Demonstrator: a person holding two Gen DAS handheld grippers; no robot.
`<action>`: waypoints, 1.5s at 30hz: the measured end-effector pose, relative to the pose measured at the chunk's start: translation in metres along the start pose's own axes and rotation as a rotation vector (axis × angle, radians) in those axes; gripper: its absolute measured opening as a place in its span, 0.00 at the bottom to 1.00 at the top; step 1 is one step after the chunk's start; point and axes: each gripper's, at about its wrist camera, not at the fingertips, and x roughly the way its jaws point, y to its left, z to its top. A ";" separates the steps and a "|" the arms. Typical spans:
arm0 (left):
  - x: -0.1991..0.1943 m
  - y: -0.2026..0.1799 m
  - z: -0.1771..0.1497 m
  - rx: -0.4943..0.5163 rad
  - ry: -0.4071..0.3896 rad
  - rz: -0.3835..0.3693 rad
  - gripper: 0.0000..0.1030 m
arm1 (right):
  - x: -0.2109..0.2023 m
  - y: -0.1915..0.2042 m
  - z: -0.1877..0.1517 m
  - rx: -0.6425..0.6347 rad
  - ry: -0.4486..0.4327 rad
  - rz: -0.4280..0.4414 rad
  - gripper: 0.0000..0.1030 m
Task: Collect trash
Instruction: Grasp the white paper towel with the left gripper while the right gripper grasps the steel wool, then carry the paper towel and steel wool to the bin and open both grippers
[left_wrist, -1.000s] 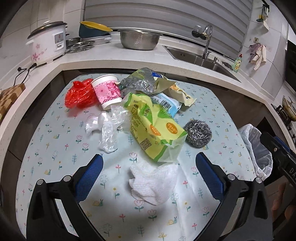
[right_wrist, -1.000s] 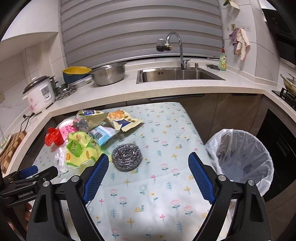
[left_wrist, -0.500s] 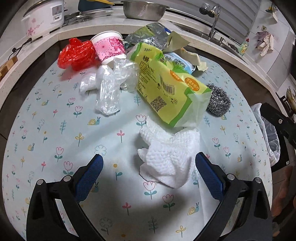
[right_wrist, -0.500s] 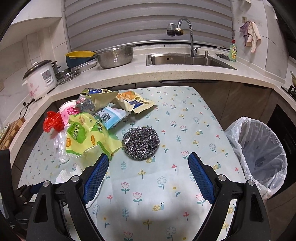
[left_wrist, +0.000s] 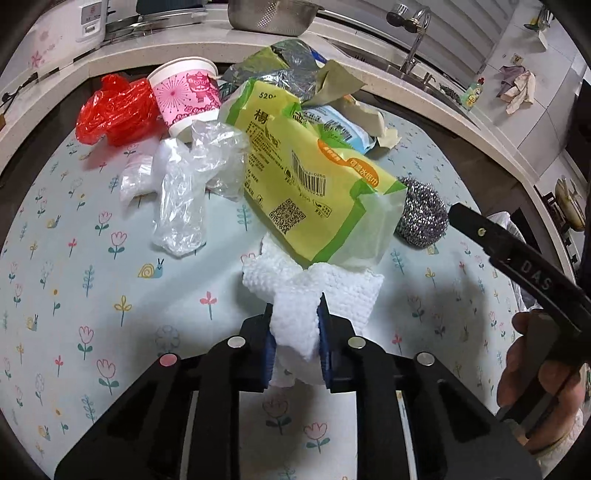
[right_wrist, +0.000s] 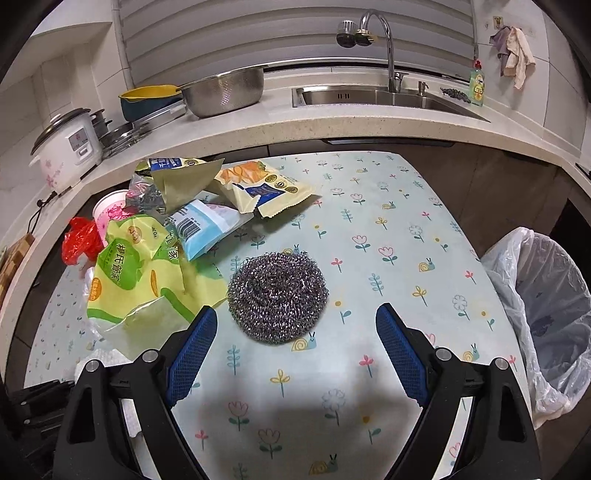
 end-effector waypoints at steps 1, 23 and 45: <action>-0.001 0.000 0.004 -0.002 -0.009 -0.002 0.18 | 0.005 0.000 0.002 0.002 0.005 0.003 0.82; -0.007 -0.010 0.031 -0.010 -0.077 0.011 0.17 | 0.053 0.010 -0.001 0.028 0.074 0.058 0.70; -0.069 -0.130 0.016 0.155 -0.188 -0.081 0.17 | -0.109 -0.095 -0.013 0.159 -0.144 -0.005 0.70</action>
